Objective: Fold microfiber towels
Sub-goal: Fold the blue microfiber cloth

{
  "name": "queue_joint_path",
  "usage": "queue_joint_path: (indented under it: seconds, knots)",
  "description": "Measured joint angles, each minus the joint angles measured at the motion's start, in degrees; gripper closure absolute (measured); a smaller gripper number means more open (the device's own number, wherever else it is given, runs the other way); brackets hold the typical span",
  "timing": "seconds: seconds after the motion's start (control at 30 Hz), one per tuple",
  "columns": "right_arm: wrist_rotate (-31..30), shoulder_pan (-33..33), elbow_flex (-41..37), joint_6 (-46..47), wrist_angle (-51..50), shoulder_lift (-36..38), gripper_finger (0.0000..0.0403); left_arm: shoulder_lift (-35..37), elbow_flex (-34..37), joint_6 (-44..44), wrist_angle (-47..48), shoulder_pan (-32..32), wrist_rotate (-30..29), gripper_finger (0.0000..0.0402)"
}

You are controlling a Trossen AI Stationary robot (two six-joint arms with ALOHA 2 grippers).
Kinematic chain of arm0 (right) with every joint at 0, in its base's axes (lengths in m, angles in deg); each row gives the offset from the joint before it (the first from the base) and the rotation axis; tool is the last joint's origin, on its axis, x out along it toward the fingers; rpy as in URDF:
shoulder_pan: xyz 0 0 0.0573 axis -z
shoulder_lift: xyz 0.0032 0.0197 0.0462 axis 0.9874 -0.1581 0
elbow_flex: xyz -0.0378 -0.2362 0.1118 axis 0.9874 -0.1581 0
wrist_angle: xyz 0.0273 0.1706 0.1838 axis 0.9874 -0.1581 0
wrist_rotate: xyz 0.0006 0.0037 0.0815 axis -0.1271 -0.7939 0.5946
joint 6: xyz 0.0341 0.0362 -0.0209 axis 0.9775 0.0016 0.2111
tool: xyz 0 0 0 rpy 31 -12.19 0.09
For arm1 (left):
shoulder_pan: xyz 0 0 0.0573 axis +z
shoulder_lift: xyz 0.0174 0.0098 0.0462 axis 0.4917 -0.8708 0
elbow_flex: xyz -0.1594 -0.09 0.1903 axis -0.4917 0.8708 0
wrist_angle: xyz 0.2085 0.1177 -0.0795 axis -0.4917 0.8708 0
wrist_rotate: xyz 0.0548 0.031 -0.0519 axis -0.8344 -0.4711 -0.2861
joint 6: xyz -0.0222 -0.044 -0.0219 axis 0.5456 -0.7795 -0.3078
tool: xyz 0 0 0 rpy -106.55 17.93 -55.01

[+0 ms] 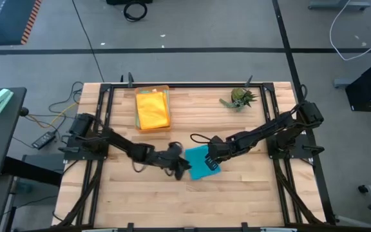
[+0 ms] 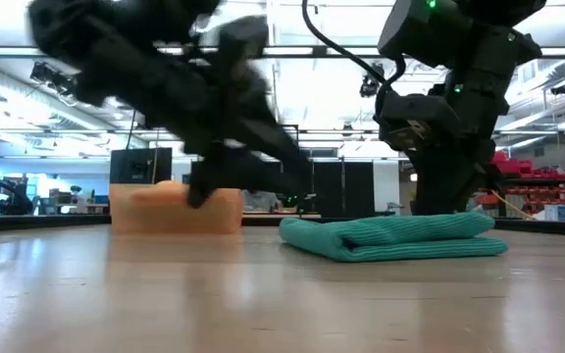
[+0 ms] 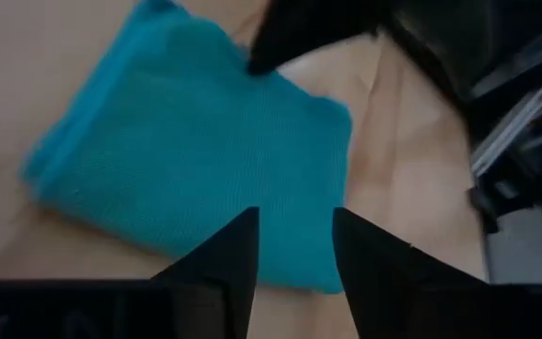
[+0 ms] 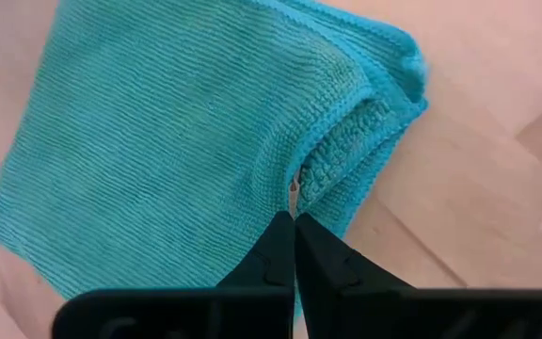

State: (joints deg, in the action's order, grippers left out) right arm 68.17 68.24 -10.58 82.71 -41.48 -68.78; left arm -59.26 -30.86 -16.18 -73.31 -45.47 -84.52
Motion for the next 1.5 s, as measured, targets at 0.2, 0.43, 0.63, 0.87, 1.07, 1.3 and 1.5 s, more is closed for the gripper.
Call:
queue_joint_path:
  seconds: [0.2, 0.43, 0.63, 0.87, 1.07, 1.3, 1.5]
  knots:
    - [-0.02, 0.73, 0.36, -0.33, -1.18, 1.1, 0.0368, -4.79, -7.53, 4.79, 9.88, 1.84, 0.05, 0.0285]
    - [-0.77, 1.72, 0.63, 0.02, -6.78, 6.77, 0.0314, -3.16, -10.11, 11.81, 10.46, 6.41, 3.13, 0.0312]
    - [-4.88, -6.94, 0.87, 10.27, -5.43, 10.33, 0.0312, -4.66, -10.0, 15.58, 7.44, 11.4, 10.5, 0.034]
    - [-7.33, -13.36, 0.85, 16.38, 1.79, 3.73, 0.0395, -11.83, -17.71, 22.26, 6.96, 14.26, 21.13, 0.0376]
    - [-8.02, -13.49, 0.72, 19.52, -1.35, 1.33, 0.0396, -17.18, -27.89, 28.26, 16.32, 15.16, 22.13, 0.0394]
    - [-8.97, -13.47, -0.35, 20.38, -3.08, -0.56, 0.0397, -21.38, -33.75, 28.6, 23.33, 17.91, 21.94, 0.0378]
    - [-10.06, -13.03, -1.85, 20.02, -1.61, -1.88, 0.0397, -21.34, -33.03, 25.53, 24.02, 20.14, 22.39, 0.0395]
